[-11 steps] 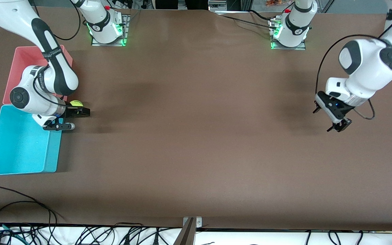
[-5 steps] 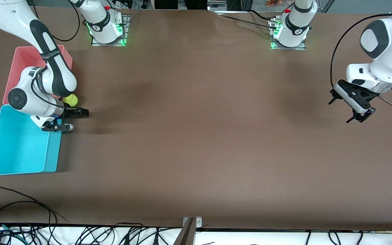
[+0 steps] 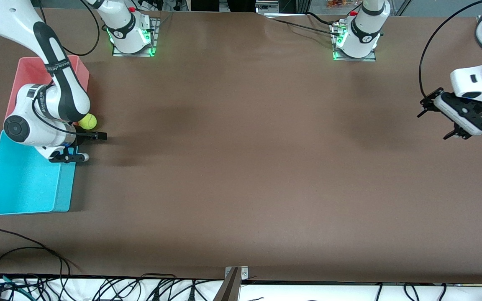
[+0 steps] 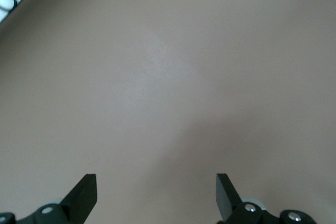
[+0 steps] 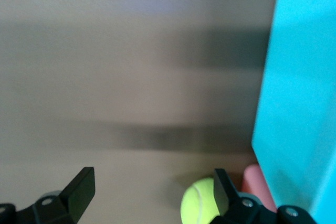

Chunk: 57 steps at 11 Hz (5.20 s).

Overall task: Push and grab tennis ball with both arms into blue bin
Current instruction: 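Lower the right gripper over the ball while the left gripper returns, then close the right gripper on the tennis ball and lift it, then carry the ball with the right gripper over the cyan bin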

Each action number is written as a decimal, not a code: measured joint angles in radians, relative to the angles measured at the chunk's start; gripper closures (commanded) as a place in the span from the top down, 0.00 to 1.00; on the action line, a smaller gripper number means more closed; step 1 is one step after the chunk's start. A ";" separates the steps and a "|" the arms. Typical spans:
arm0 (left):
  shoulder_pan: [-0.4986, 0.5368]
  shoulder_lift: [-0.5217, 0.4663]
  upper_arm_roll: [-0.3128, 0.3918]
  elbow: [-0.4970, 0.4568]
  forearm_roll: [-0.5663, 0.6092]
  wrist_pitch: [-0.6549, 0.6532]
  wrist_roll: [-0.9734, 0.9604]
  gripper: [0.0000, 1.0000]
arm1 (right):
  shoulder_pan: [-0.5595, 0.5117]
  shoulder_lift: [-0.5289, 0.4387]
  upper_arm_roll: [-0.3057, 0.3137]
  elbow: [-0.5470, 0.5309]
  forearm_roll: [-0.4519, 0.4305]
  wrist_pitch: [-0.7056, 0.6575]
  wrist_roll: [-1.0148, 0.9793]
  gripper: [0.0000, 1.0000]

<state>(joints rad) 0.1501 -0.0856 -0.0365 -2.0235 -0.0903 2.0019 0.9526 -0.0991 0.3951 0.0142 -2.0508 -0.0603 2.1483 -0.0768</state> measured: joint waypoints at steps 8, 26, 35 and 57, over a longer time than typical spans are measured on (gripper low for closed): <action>-0.053 -0.004 -0.094 0.341 0.141 -0.465 -0.489 1.00 | 0.060 -0.011 0.004 -0.013 -0.292 -0.155 0.552 1.00; -0.155 0.079 -0.004 0.539 0.101 -0.645 -0.937 1.00 | 0.116 -0.003 -0.005 -0.141 -0.496 -0.074 0.992 0.93; -0.151 0.083 -0.003 0.537 0.100 -0.645 -0.942 1.00 | 0.116 0.002 -0.017 -0.149 -0.527 -0.071 1.013 0.30; -0.096 0.078 -0.020 0.533 0.109 -0.651 -0.945 1.00 | -0.208 0.053 0.059 0.378 -0.190 -0.309 -0.093 0.32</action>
<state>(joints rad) 0.0538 -0.0077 -0.0568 -1.4908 0.0184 1.3506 0.0079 -0.3068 0.4480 0.0735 -1.6724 -0.2507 1.8395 -0.1701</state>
